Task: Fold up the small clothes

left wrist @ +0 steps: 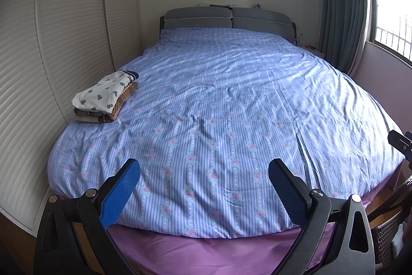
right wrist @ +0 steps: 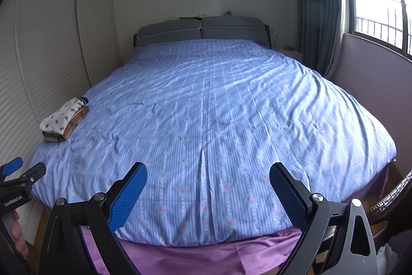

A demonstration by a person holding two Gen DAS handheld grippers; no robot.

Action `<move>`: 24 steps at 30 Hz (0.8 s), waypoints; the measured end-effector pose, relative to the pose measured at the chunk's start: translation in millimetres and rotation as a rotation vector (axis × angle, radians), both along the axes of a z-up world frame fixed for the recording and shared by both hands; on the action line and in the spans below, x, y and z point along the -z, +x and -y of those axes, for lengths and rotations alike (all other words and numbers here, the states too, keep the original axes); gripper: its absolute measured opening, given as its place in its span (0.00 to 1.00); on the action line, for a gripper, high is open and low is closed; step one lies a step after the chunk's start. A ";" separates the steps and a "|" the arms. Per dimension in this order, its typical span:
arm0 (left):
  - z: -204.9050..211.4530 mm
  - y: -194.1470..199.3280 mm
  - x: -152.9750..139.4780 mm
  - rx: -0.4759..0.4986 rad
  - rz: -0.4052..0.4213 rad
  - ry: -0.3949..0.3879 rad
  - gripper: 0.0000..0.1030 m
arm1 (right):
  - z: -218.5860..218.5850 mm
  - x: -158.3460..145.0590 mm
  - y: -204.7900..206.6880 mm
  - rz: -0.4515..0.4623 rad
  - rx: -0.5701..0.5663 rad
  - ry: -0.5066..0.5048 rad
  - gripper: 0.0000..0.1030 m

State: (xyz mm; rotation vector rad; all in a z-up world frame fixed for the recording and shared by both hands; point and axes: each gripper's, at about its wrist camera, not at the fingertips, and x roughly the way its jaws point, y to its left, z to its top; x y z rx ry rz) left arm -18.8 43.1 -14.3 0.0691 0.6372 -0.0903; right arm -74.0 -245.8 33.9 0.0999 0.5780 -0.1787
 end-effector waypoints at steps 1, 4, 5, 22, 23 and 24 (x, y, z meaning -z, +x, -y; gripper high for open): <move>1.0 -0.4 0.0 0.000 0.001 0.000 0.99 | 0.5 -0.3 0.0 0.000 -0.001 0.000 0.94; 0.8 -0.8 -0.2 -0.002 0.002 -0.002 0.99 | -0.2 -0.2 -0.6 0.001 0.000 0.002 0.94; -0.5 -0.4 -0.1 -0.001 0.002 0.001 0.99 | 0.4 -0.4 -0.1 0.000 0.000 0.000 0.94; 6.2 4.7 -1.0 0.020 -0.003 -0.013 0.99 | -0.3 -0.5 0.2 -0.004 0.001 0.004 0.94; 5.7 4.2 -0.7 0.020 -0.003 -0.016 0.99 | 0.4 -0.9 0.9 -0.004 0.000 0.004 0.94; 5.7 4.4 -0.7 0.019 -0.002 -0.018 0.99 | -0.4 -1.0 0.9 -0.005 0.002 0.004 0.94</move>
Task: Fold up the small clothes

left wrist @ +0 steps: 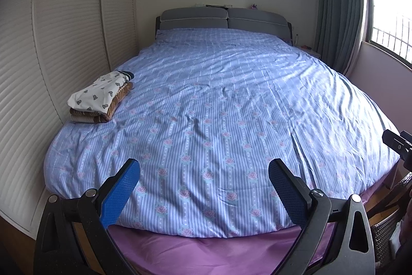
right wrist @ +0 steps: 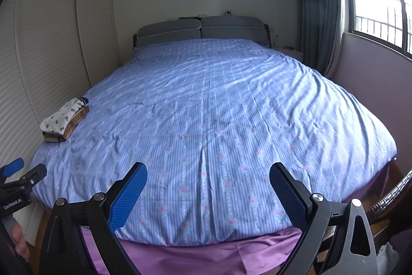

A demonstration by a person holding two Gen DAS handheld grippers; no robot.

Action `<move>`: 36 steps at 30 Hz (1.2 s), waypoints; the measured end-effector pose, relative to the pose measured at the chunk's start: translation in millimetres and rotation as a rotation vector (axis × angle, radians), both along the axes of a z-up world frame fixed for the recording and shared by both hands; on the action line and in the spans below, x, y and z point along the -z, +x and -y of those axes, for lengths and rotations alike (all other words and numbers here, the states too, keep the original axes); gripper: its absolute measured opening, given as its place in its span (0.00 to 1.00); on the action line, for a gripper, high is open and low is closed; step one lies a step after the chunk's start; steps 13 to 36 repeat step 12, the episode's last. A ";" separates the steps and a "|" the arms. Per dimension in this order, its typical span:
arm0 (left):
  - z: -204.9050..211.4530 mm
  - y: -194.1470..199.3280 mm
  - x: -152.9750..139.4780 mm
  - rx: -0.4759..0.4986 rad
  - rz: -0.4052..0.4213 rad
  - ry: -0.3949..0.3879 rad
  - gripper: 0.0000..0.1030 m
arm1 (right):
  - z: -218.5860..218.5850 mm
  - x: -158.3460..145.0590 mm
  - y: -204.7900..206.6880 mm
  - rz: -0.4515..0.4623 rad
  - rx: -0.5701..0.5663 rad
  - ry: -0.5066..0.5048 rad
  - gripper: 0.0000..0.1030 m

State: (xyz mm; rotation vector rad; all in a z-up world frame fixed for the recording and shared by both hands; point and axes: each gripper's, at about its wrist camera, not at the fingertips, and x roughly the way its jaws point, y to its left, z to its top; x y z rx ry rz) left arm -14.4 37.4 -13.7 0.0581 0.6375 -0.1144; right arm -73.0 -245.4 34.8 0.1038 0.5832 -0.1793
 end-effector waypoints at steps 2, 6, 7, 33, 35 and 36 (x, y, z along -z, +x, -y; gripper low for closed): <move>-0.2 -0.3 0.8 -0.006 0.002 0.003 1.00 | 0.2 0.2 -0.1 0.000 0.000 0.000 0.94; -1.3 -0.5 4.4 -0.007 0.016 -0.004 1.00 | 0.0 0.5 -0.2 -0.001 0.000 -0.001 0.94; -0.3 0.7 5.2 -0.005 0.018 -0.006 1.00 | -0.7 1.1 -0.3 -0.003 0.001 -0.002 0.94; -6.1 5.2 10.3 -0.008 0.003 -0.020 1.00 | -3.2 3.8 1.7 -0.013 0.013 -0.011 0.94; -6.1 5.2 10.3 -0.008 0.003 -0.020 1.00 | -3.2 3.8 1.7 -0.013 0.013 -0.011 0.94; -6.1 5.2 10.3 -0.008 0.003 -0.020 1.00 | -3.2 3.8 1.7 -0.013 0.013 -0.011 0.94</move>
